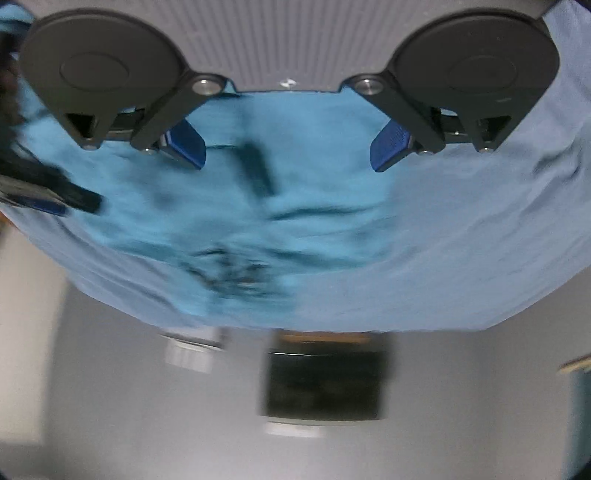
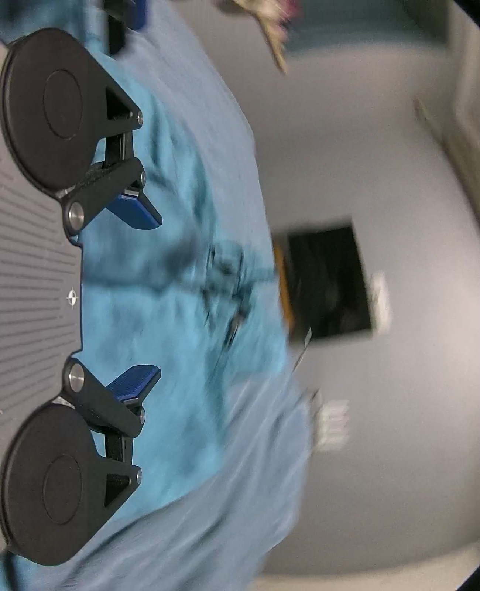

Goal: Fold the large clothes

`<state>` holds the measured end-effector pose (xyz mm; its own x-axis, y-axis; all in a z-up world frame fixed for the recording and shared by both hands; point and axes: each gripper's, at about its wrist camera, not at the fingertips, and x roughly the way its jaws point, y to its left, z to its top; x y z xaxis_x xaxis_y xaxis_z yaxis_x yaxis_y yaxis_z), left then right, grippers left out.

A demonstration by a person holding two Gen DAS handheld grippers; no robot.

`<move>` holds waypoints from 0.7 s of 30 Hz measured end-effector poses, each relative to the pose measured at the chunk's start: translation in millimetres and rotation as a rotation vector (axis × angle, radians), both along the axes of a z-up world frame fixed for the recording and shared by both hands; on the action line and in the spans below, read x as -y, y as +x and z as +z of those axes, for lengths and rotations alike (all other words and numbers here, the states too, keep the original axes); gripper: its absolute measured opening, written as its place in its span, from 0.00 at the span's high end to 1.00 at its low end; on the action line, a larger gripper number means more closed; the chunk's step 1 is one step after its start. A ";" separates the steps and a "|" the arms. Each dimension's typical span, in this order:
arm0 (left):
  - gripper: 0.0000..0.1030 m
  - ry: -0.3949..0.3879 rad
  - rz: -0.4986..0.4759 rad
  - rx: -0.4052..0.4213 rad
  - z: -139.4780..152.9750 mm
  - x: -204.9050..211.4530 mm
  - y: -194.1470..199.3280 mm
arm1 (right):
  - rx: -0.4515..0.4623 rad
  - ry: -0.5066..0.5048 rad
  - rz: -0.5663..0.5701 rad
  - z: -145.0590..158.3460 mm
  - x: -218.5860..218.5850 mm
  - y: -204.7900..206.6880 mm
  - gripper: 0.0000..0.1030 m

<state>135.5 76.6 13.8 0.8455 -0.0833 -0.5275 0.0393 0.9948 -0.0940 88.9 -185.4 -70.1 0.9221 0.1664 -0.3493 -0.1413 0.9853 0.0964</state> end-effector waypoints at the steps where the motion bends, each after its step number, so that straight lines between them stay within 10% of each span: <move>1: 0.07 -0.011 0.037 -0.015 -5.0 -9.5 3.0 | 0.023 -0.048 0.051 0.5 -11.9 -4.1 0.20; 12: 0.07 -0.112 0.103 -0.121 -42.9 -44.7 30.3 | -0.007 -0.674 0.349 -51.8 -128.2 -5.8 0.27; 14: 0.07 -0.102 0.092 -0.129 -46.8 -42.2 31.3 | -0.033 -0.797 0.338 -72.2 -136.8 -4.5 0.35; 15: 0.07 -0.099 0.090 -0.135 -49.1 -41.6 32.5 | -0.030 -0.852 0.326 -79.8 -138.7 -3.4 0.58; 16: 0.07 -0.099 0.089 -0.139 -50.0 -40.2 34.0 | -0.033 -0.875 0.309 -82.2 -138.4 -1.0 0.87; 21: 0.07 -0.102 0.091 -0.131 -51.8 -41.2 34.2 | 0.003 -0.559 0.132 -34.0 -103.4 7.8 0.96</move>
<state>169.7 117.7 -37.9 0.7766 -0.0680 -0.6264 -0.0697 0.9788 -0.1927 96.8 -82.0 -104.1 0.9073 0.0709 -0.4146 -0.2660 0.8602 -0.4351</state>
